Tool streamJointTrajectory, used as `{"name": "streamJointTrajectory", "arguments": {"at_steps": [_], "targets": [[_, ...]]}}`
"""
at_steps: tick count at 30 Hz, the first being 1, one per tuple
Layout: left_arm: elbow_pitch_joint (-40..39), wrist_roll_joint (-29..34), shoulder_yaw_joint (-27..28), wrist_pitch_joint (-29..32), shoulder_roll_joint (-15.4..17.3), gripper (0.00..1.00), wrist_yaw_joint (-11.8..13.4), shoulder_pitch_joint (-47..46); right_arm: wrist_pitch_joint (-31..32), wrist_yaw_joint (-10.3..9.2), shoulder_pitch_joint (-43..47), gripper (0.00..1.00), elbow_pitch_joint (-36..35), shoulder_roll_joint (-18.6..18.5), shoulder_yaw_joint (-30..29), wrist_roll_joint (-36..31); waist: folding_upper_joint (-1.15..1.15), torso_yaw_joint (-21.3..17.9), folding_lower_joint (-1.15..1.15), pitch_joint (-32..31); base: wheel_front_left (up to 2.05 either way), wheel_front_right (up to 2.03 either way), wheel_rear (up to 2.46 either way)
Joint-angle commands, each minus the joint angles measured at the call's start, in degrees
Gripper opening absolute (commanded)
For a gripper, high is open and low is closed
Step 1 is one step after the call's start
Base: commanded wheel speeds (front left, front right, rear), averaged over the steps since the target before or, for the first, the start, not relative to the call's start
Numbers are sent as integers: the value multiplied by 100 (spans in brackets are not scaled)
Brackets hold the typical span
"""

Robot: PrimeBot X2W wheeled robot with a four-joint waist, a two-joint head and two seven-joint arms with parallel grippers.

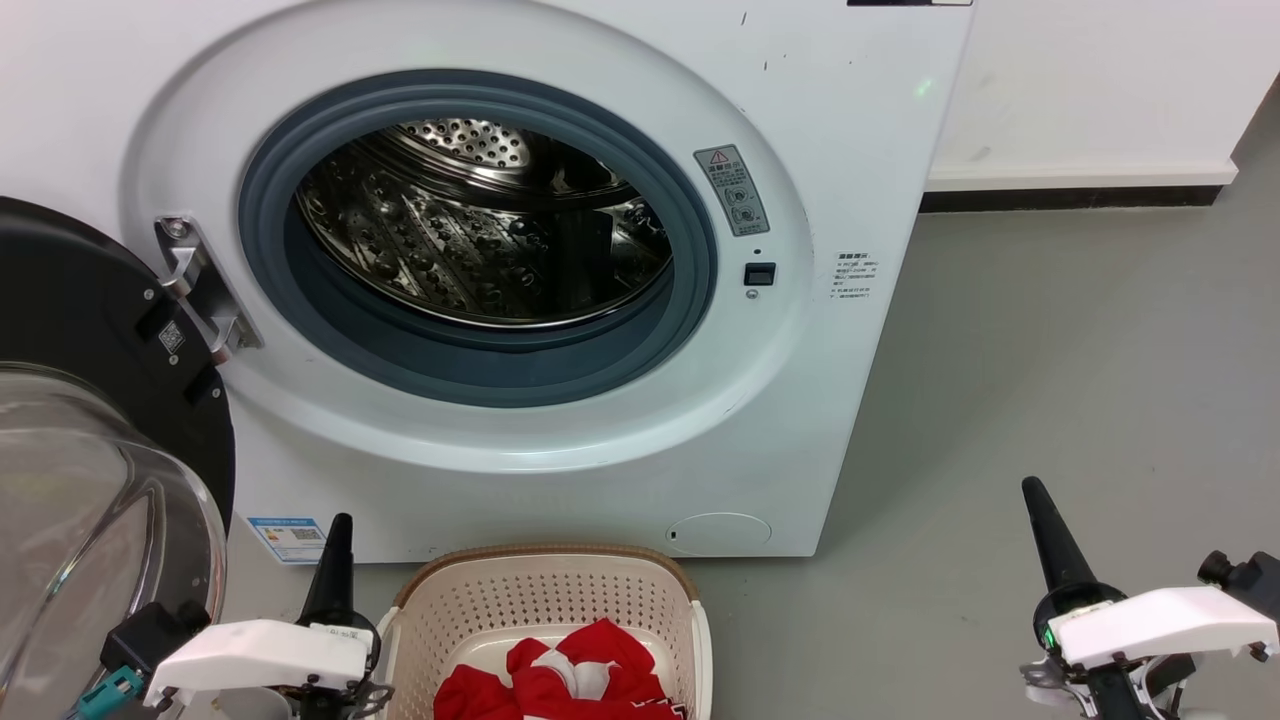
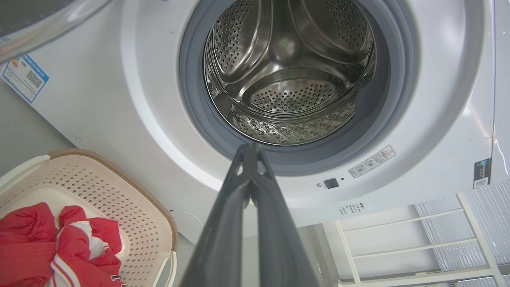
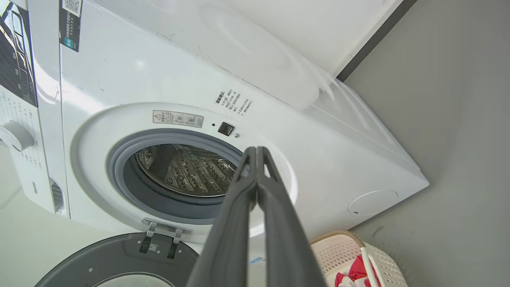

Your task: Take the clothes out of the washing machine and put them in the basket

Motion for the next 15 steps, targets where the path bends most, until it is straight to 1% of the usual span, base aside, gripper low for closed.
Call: {"name": "streamJointTrajectory", "arguments": {"at_steps": [1, 15], "targets": [[-31, -119, 30, 38, 10, 0, -40, -143, 13, 0, -143, 0, -28, -37, -22, 144, 0, 3, 0, 0, 0, 0, 0], [11, -937, 69, 240, -7, 0, -100, -211, 146, -1, -208, 0, 25, -33, -121, 989, 0, 44, 0, 4, 0, 0, 0]]}}
